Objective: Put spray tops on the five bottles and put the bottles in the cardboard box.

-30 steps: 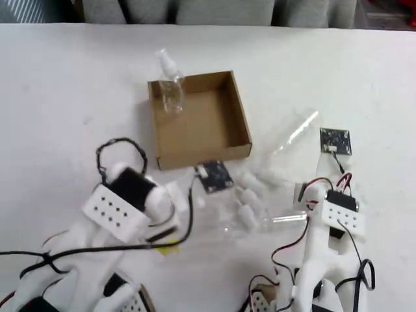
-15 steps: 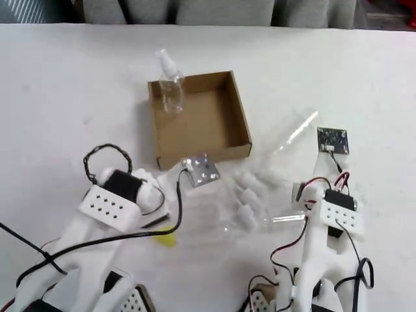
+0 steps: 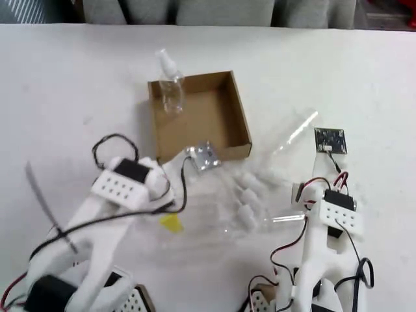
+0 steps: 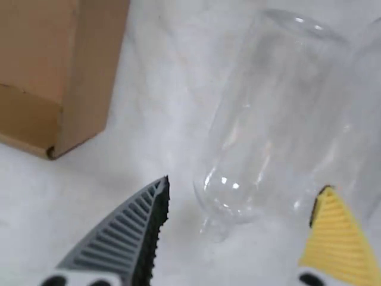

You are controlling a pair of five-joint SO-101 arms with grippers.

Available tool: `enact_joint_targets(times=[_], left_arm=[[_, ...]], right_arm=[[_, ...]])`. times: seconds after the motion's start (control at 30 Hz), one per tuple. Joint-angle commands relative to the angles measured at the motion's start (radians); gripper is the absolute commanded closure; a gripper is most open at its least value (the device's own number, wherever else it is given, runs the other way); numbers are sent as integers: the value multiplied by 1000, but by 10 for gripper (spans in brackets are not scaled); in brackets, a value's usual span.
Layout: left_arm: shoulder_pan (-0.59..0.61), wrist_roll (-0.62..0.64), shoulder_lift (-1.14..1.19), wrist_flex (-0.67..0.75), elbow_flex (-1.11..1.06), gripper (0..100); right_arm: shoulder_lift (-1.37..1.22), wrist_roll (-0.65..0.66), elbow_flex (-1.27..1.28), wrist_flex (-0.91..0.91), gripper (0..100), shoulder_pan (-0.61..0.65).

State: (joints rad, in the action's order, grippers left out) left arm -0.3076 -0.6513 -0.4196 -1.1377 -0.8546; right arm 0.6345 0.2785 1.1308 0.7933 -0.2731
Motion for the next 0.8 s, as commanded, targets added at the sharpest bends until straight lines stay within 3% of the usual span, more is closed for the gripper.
enact_joint_targets(times=[0.0,0.4,0.5,0.67,0.77], left_arm=[[5,-2,202,18,63,631],[8,28,351,11,117,638],[24,127,351,12,118,718],[76,150,349,11,152,951],[150,244,349,11,166,964]], right_arm=[[16,9,-5,-13,981,8],[16,11,-5,-13,981,8],[16,11,-5,-13,981,8],[18,11,-5,-13,981,10],[18,11,-5,-13,981,10]])
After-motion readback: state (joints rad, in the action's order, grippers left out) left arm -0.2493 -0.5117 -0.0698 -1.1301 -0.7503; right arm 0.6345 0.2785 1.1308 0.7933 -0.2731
